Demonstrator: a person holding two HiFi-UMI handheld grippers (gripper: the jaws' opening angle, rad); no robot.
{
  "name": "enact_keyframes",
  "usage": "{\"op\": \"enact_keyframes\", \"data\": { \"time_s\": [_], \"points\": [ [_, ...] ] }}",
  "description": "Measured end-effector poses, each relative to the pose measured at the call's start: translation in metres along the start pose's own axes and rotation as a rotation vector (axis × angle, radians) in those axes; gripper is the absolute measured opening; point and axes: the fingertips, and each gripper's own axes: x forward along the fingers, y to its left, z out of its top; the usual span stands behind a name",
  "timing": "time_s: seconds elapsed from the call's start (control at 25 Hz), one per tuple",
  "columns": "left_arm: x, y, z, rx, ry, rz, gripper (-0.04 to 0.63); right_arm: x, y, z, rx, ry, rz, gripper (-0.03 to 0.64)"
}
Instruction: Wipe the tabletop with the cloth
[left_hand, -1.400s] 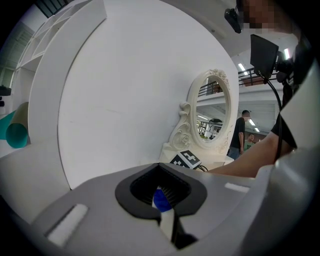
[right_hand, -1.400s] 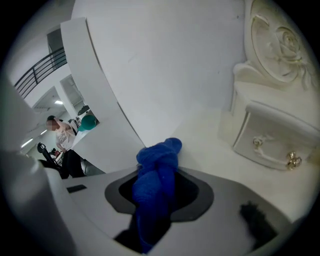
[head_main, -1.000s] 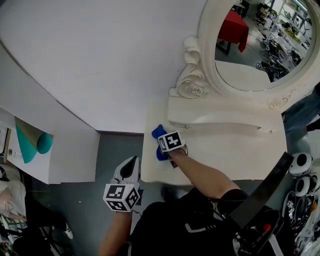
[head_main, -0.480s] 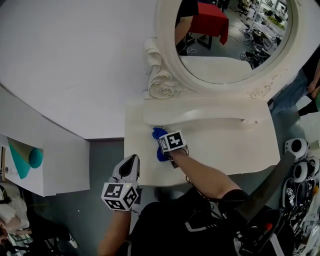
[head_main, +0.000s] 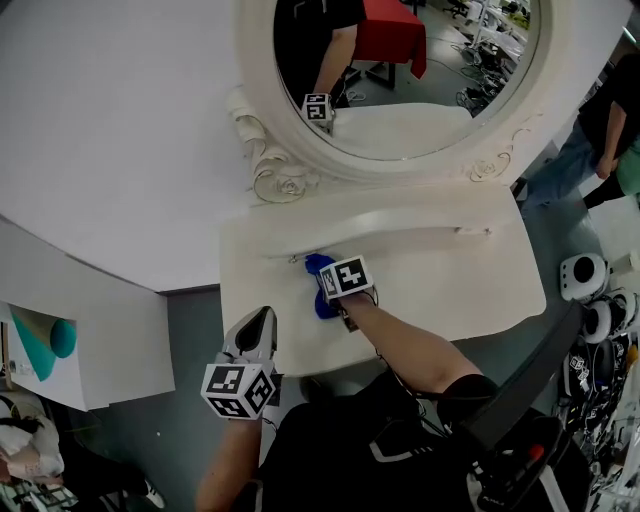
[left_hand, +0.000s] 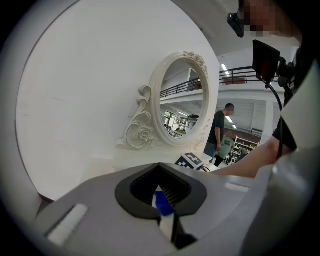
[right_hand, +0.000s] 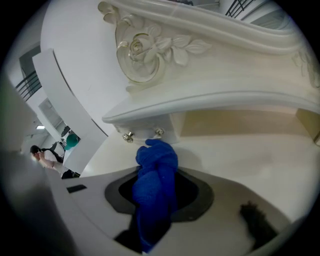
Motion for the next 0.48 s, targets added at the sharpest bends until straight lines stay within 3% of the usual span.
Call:
{"op": "enact_keyframes", "data": {
  "time_s": [0.48],
  "points": [
    [0.056, -0.064, 0.006, 0.028, 0.027, -0.062, 0.008, -0.048, -0.094, -0.011, 0.099, -0.010, -0.060, 0.132]
  ]
}}
